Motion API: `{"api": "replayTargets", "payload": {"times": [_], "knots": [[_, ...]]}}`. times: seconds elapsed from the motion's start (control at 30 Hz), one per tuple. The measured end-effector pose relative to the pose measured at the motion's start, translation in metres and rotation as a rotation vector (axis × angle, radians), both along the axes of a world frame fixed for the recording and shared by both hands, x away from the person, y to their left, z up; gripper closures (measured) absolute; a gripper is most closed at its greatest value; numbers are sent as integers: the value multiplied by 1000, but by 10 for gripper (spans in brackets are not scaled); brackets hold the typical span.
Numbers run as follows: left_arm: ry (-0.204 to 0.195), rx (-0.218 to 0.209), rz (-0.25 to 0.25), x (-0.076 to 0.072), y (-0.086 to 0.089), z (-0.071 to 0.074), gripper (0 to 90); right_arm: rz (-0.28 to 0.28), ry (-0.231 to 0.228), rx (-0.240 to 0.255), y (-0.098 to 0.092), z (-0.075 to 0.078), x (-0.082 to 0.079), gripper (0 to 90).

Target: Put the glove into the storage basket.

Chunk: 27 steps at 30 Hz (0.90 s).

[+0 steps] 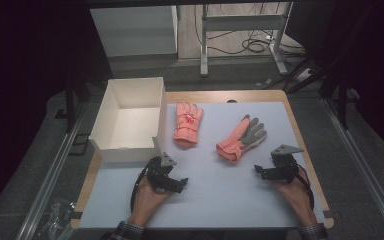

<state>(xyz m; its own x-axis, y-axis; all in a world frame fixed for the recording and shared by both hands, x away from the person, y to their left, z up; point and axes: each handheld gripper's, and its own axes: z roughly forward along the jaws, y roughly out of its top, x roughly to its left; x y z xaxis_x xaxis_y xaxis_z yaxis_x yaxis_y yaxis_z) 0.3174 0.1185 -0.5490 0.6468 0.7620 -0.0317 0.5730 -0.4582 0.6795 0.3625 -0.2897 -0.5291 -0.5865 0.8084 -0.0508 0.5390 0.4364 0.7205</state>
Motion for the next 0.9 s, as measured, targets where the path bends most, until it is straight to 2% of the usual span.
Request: {"api": "replayTargets", "payload": {"times": [0.43, 0.6, 0.9], "knots": [[0, -1, 0, 0, 0, 0, 0, -7, 17, 16, 2, 3, -1, 166], [0, -1, 1, 0, 0, 0, 0, -10, 13, 52, 4, 14, 1, 167], [-1, -1, 1, 0, 0, 0, 0, 13, 10, 47, 18, 27, 15, 231]]}}
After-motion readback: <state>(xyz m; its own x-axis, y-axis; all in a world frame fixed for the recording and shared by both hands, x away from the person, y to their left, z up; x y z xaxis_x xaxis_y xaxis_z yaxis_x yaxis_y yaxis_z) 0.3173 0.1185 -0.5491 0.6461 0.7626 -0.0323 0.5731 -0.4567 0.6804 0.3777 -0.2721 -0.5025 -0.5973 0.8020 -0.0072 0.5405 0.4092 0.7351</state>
